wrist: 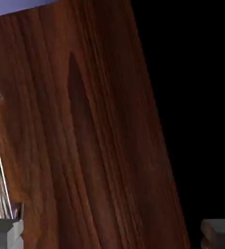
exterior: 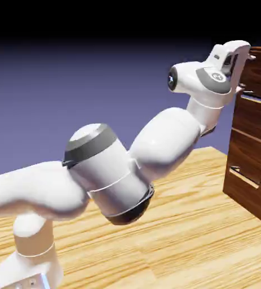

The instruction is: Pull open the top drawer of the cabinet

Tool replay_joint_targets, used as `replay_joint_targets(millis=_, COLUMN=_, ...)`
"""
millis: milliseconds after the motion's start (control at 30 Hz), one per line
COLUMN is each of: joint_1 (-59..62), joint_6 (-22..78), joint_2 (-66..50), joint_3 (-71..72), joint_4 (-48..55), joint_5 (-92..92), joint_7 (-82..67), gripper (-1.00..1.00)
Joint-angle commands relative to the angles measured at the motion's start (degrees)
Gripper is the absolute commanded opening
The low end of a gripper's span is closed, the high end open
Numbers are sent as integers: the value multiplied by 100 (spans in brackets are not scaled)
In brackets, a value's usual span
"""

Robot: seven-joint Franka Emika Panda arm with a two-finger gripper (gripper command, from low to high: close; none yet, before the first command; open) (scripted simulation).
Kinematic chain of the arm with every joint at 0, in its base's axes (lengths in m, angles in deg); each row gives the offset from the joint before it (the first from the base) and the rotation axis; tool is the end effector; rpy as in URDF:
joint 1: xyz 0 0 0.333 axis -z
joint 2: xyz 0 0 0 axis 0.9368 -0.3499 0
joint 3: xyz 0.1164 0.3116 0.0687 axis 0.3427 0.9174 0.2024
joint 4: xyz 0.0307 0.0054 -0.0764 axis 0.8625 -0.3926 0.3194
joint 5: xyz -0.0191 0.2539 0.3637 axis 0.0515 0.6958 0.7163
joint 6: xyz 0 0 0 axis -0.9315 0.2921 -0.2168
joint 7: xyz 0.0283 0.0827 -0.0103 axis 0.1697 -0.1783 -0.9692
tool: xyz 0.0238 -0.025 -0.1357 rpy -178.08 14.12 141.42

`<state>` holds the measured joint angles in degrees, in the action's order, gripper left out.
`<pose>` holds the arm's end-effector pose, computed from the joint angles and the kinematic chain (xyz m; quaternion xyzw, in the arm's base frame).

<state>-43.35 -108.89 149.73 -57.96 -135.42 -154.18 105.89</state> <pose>0.7268 0.0110 0.5834 0.6715 0.2300 0.6719 0.2115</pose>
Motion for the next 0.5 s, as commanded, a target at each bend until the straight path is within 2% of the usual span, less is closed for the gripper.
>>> replay_joint_targets(millis=0, joint_1=-193, joint_6=50, joint_2=67, joint_3=-132, joint_4=107, joint_5=-249, joint_7=-10, gripper=0)
replay_joint_targets(millis=133, joint_1=-931, joint_6=242, joint_2=321, joint_3=-639, joint_4=517, joint_5=-1203, joint_7=-49, gripper=0)
replay_joint_targets(millis=433, joint_1=-1905, joint_6=-314, joint_2=487, joint_3=-864, joint_4=2047, joint_5=-1111, joint_7=-473, gripper=0)
replay_joint_targets(millis=467, joint_1=-1905, joint_6=-314, joint_2=487, joint_3=-864, joint_4=2047, joint_5=-1111, joint_7=-473, gripper=-100)
